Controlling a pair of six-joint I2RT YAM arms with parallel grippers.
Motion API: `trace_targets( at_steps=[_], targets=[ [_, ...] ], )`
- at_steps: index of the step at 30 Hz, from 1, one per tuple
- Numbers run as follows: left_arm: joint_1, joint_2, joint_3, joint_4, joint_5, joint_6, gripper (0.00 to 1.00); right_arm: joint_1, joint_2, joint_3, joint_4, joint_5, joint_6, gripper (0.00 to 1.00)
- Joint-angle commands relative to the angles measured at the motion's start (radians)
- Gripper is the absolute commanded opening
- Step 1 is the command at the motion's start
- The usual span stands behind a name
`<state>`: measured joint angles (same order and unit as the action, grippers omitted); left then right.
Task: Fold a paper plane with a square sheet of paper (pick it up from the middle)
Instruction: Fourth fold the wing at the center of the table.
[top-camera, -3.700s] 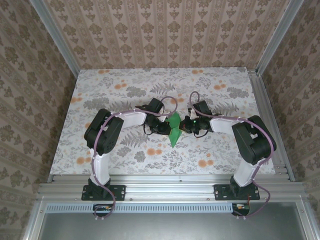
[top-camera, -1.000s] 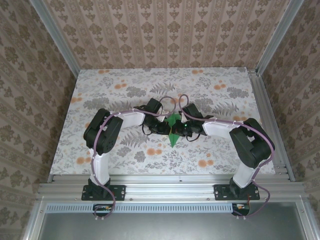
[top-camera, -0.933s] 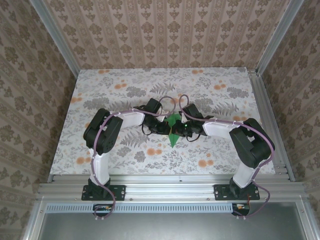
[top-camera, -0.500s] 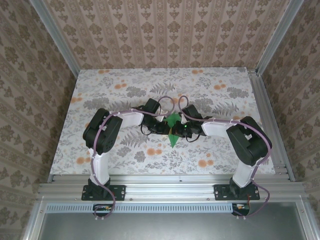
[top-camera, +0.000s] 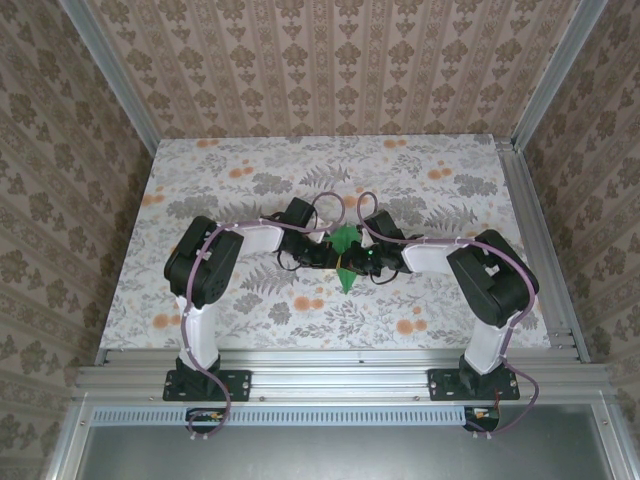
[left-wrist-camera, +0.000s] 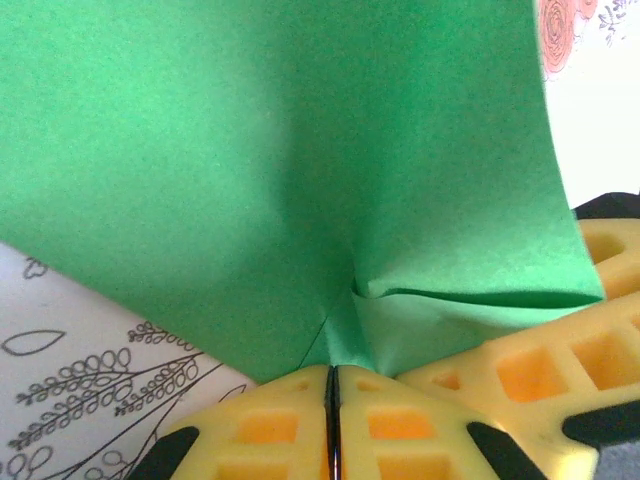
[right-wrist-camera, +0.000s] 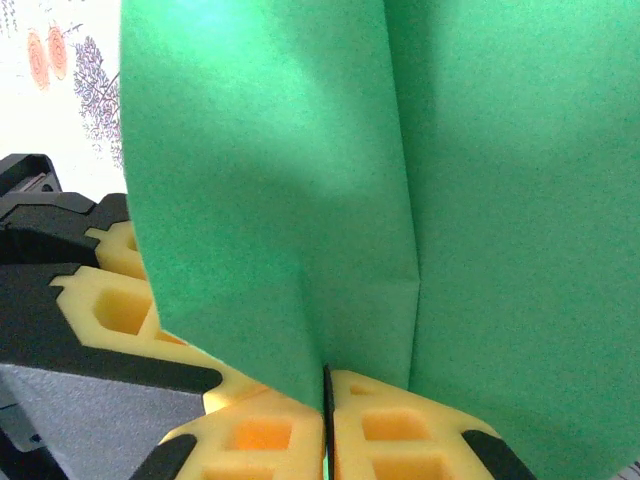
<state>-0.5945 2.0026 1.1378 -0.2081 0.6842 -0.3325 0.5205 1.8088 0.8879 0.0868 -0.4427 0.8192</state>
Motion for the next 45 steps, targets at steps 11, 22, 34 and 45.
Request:
trace_targets(
  at_steps=[11, 22, 34, 45],
  targets=[
    [0.026, 0.094, -0.102, -0.089, -0.137, -0.017, 0.1, -0.009, 0.039, -0.042, 0.07, -0.023, 0.037, 0.13],
    [0.033, 0.087, -0.116, -0.07, -0.119, -0.026, 0.07, -0.012, 0.063, -0.06, 0.126, -0.036, 0.068, 0.13],
    [0.036, 0.078, -0.131, -0.054, -0.105, -0.04, 0.07, -0.028, 0.074, -0.089, 0.202, -0.031, 0.131, 0.14],
    [0.036, 0.067, -0.135, -0.053, -0.101, -0.042, 0.06, -0.037, 0.099, -0.11, 0.282, -0.036, 0.197, 0.14]
  ],
)
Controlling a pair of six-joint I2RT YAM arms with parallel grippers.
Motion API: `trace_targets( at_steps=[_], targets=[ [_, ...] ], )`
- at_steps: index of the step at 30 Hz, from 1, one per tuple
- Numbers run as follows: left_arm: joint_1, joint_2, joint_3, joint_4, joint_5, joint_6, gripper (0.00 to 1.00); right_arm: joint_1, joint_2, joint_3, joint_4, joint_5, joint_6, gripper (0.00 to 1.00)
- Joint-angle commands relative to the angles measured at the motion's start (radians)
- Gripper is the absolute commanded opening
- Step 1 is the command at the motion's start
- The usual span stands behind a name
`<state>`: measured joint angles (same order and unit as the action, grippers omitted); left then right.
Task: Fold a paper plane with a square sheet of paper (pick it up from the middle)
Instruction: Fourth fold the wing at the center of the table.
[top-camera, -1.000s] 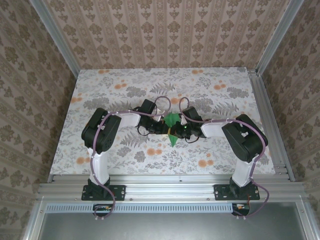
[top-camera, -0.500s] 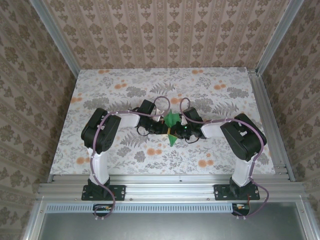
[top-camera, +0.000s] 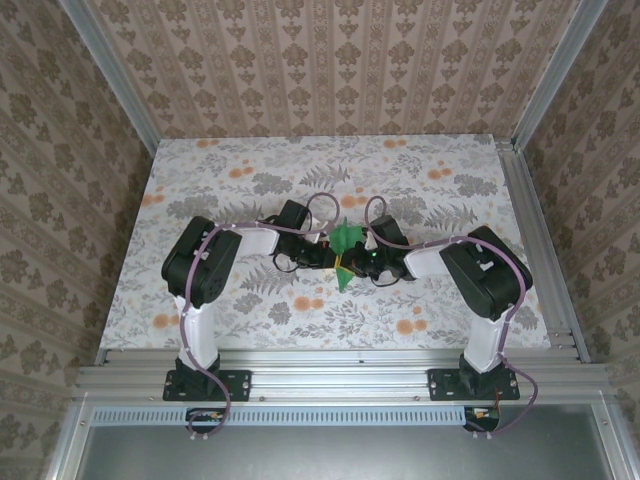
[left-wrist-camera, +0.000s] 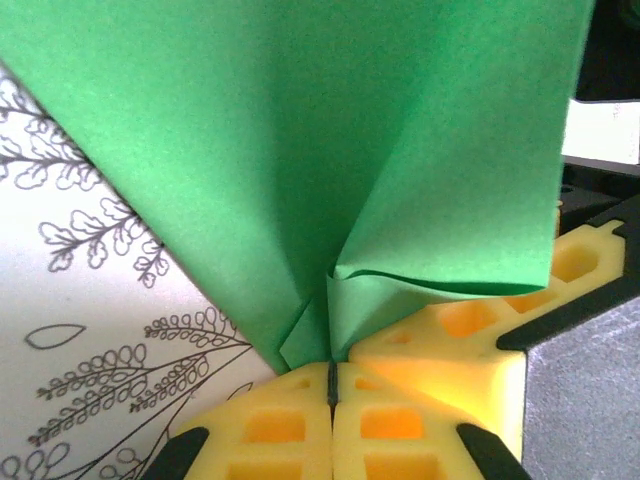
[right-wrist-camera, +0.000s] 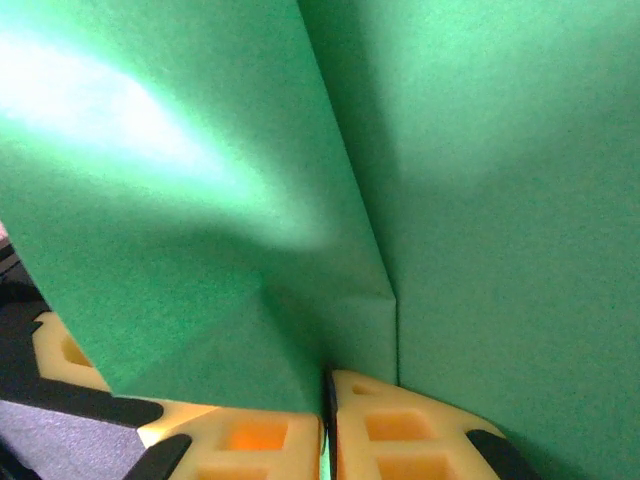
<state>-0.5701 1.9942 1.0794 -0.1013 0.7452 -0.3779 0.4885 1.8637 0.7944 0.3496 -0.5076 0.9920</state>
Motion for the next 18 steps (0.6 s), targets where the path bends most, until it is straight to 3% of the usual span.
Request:
trace_targets(
  at_steps=[1, 18],
  targets=[
    [0.013, 0.074, -0.079, -0.159, -0.161, 0.003, 0.06, -0.005, 0.049, -0.018, 0.019, 0.029, 0.025, 0.14],
    [0.035, -0.028, -0.035, -0.173, -0.125, -0.034, 0.09, -0.005, 0.076, 0.031, -0.187, 0.079, -0.072, 0.14]
  ],
)
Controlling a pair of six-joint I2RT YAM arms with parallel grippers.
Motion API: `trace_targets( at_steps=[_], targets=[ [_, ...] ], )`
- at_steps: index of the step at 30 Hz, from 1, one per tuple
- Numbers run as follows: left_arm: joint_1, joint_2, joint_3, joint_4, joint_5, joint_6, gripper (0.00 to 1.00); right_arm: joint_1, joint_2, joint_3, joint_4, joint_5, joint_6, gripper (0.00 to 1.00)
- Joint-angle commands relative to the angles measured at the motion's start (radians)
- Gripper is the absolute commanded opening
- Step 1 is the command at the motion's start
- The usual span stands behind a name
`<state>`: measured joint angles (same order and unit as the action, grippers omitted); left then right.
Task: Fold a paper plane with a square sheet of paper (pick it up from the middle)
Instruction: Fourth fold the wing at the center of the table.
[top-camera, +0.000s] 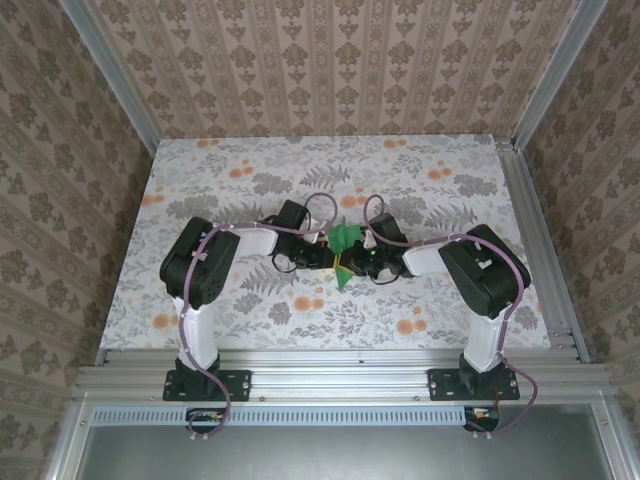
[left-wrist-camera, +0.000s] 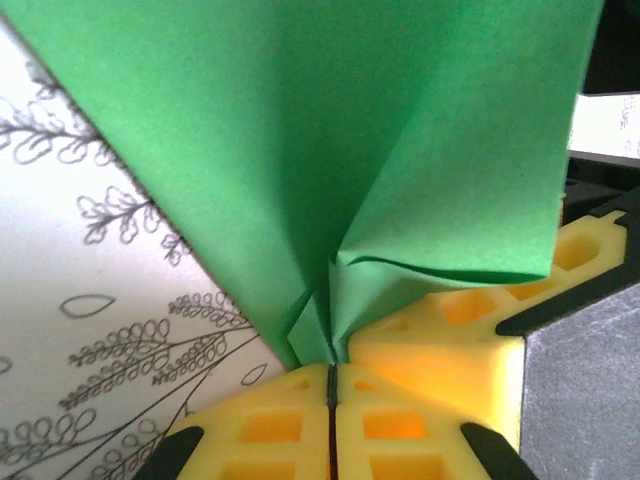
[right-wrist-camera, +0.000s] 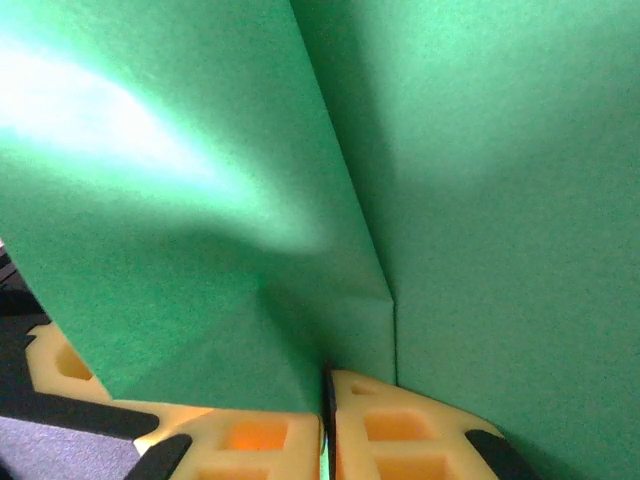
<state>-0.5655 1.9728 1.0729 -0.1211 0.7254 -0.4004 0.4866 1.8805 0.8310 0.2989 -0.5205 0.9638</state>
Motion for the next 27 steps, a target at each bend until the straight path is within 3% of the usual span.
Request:
trace_targets(
  at_steps=[1, 11, 21, 27],
  targets=[
    [0.033, -0.014, -0.021, -0.153, -0.101, -0.015, 0.1, -0.004, 0.06, -0.007, -0.14, 0.094, -0.046, 0.14],
    [0.061, -0.022, 0.039, -0.134, -0.089, -0.047, 0.12, -0.003, 0.063, -0.006, -0.152, 0.095, -0.059, 0.14],
    [0.065, 0.003, 0.097, -0.04, -0.005, -0.126, 0.11, -0.003, 0.049, -0.009, -0.16, 0.099, -0.064, 0.15],
    [0.065, -0.019, 0.096, -0.031, 0.0, -0.137, 0.12, -0.003, 0.043, -0.009, -0.155, 0.096, -0.072, 0.23]
  ],
)
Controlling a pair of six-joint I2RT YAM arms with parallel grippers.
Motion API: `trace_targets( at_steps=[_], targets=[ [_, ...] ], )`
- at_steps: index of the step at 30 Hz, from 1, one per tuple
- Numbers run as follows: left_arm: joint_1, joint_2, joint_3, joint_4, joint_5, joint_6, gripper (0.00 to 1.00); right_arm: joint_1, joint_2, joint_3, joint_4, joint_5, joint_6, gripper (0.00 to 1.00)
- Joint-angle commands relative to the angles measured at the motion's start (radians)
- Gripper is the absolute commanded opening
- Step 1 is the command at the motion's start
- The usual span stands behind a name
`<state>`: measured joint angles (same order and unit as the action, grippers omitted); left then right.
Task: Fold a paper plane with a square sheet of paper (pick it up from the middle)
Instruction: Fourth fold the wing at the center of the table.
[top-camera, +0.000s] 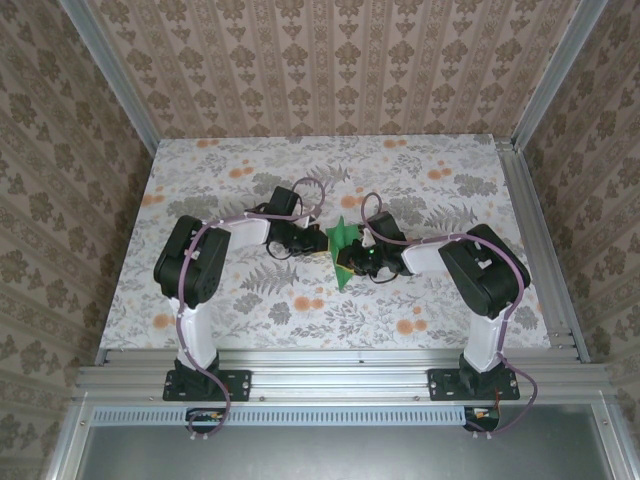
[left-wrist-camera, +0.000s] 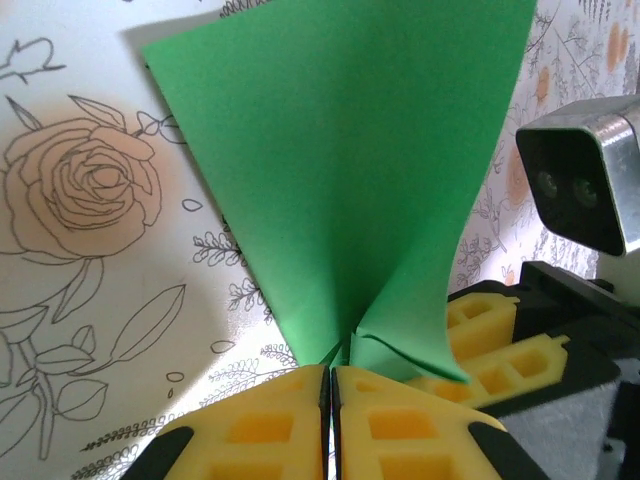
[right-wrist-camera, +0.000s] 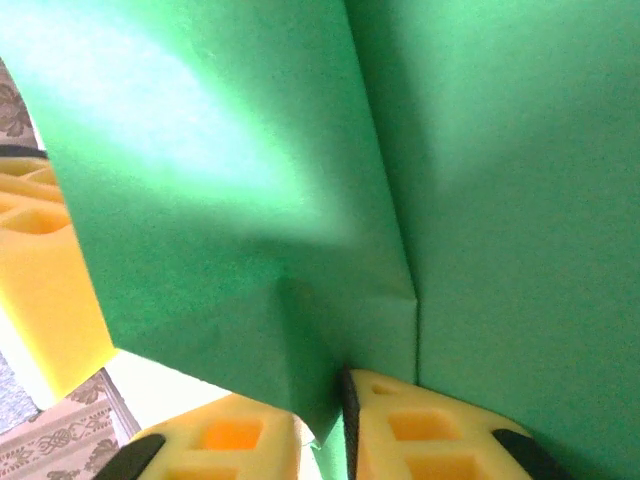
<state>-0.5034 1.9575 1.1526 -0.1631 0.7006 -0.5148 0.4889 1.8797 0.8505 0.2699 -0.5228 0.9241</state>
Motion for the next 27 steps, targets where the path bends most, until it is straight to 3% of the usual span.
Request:
trace_targets(
  at_steps=[1, 5, 12, 21, 27],
  targets=[
    [0.003, -0.005, 0.016, 0.013, 0.027, -0.025, 0.12, -0.006, 0.045, -0.029, -0.123, 0.097, -0.031, 0.24],
    [0.003, -0.016, 0.013, 0.006, 0.024, -0.021, 0.16, -0.006, 0.037, -0.031, -0.121, 0.099, -0.032, 0.27],
    [0.005, -0.073, -0.03, -0.012, 0.005, -0.013, 0.31, -0.006, 0.022, -0.04, -0.108, 0.097, -0.035, 0.35],
    [0.005, -0.083, -0.033, -0.011, 0.022, -0.018, 0.38, -0.006, 0.01, -0.057, -0.07, 0.087, -0.033, 0.38],
    [0.002, -0.058, -0.022, -0.002, 0.038, -0.024, 0.37, -0.006, 0.004, -0.062, -0.054, 0.079, -0.041, 0.38]
  ],
)
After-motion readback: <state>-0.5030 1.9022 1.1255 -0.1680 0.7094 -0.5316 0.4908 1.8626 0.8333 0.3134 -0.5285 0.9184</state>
